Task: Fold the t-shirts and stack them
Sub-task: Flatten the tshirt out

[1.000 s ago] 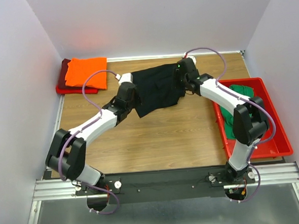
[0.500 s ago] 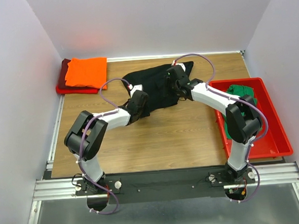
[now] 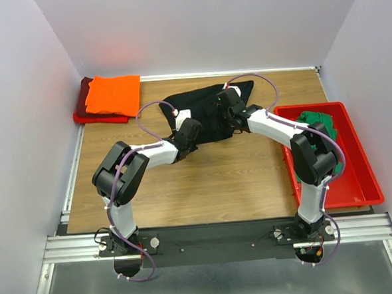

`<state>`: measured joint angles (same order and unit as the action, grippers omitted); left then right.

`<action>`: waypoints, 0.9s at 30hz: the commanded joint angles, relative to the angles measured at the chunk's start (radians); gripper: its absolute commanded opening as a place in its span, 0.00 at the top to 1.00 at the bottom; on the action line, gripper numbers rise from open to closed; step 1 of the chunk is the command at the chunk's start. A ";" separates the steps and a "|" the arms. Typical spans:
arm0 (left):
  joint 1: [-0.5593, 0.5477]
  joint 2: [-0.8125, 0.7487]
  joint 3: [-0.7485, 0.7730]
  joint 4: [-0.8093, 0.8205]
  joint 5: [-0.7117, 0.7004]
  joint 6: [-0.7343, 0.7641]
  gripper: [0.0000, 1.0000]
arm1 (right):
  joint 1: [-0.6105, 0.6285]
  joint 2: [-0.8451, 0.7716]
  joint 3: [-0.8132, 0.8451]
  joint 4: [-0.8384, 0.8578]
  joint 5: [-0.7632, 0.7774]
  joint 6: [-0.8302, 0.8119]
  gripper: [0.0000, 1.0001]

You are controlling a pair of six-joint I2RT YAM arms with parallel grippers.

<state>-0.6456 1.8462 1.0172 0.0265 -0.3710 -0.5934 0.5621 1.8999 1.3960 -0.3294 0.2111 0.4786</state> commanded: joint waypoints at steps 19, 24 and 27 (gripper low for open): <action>-0.003 -0.139 -0.072 -0.097 -0.078 -0.036 1.00 | 0.148 0.168 0.077 0.021 0.060 -0.014 0.35; 0.004 -0.156 -0.083 -0.096 -0.069 -0.039 1.00 | 0.159 0.171 0.028 0.021 0.126 0.023 0.44; 0.018 -0.183 -0.092 -0.092 -0.057 -0.037 1.00 | 0.159 0.162 0.000 0.020 0.190 0.032 0.48</action>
<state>-0.6403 1.7191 0.9459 -0.0528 -0.4149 -0.6216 0.7200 2.0567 1.4338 -0.3126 0.2817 0.4816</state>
